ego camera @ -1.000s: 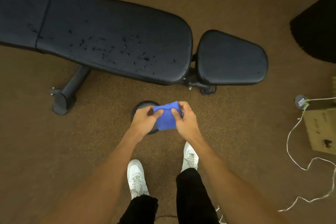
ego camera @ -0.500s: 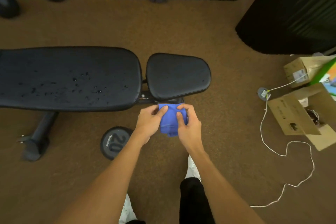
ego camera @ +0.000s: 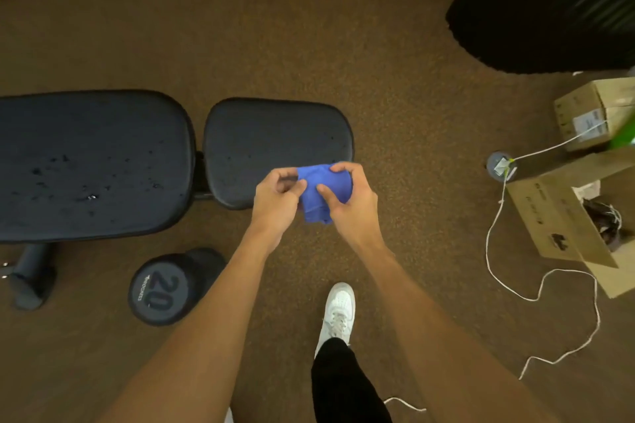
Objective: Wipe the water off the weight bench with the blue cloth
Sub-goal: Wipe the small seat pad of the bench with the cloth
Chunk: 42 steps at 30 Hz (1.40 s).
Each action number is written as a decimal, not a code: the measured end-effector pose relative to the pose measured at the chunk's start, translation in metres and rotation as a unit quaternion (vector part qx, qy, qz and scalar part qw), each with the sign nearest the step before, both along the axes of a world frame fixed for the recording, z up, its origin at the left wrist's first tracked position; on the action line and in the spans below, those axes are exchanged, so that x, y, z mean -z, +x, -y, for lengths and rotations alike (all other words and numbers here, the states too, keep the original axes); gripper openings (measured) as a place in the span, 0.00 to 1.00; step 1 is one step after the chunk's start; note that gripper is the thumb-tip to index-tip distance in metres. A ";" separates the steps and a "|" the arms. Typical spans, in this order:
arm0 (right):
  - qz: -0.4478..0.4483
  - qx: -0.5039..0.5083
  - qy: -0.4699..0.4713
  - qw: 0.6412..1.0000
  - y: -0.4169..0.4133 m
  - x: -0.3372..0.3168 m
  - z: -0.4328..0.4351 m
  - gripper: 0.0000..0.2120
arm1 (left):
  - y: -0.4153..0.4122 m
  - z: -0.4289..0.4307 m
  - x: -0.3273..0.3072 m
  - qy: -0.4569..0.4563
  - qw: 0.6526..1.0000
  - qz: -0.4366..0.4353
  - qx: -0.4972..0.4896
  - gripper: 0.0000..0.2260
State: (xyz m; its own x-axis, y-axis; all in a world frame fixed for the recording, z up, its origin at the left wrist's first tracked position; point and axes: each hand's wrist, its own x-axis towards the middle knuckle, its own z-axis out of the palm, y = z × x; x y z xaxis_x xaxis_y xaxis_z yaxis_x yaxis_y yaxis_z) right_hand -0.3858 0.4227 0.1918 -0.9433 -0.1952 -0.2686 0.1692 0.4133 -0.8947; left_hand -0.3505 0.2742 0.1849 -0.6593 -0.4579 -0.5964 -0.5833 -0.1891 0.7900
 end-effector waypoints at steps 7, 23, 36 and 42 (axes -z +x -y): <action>0.044 0.035 0.020 0.998 -0.045 0.040 -0.012 0.16 | -0.051 0.012 0.022 -0.182 0.975 0.025 0.124 0.12; -0.237 -0.040 0.228 0.944 -0.048 0.117 0.007 0.22 | -0.063 0.056 0.117 -0.593 0.771 -0.054 0.225 0.23; -0.353 -0.030 0.245 0.903 -0.043 0.147 0.020 0.19 | -0.066 0.061 0.129 -0.614 0.755 -0.057 0.224 0.26; -0.389 -0.065 0.221 0.892 -0.027 0.154 0.002 0.16 | -0.067 0.064 0.132 -0.606 0.759 -0.067 0.229 0.24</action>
State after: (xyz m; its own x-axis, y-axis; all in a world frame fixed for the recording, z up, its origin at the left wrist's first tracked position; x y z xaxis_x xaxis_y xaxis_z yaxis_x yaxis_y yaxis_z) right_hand -0.4125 0.4207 0.0378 -0.8547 -0.3545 0.3791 -0.5072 0.7255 -0.4651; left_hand -0.4174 0.2101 0.0533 -0.9325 -0.3209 0.1654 -0.2676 0.9219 0.2801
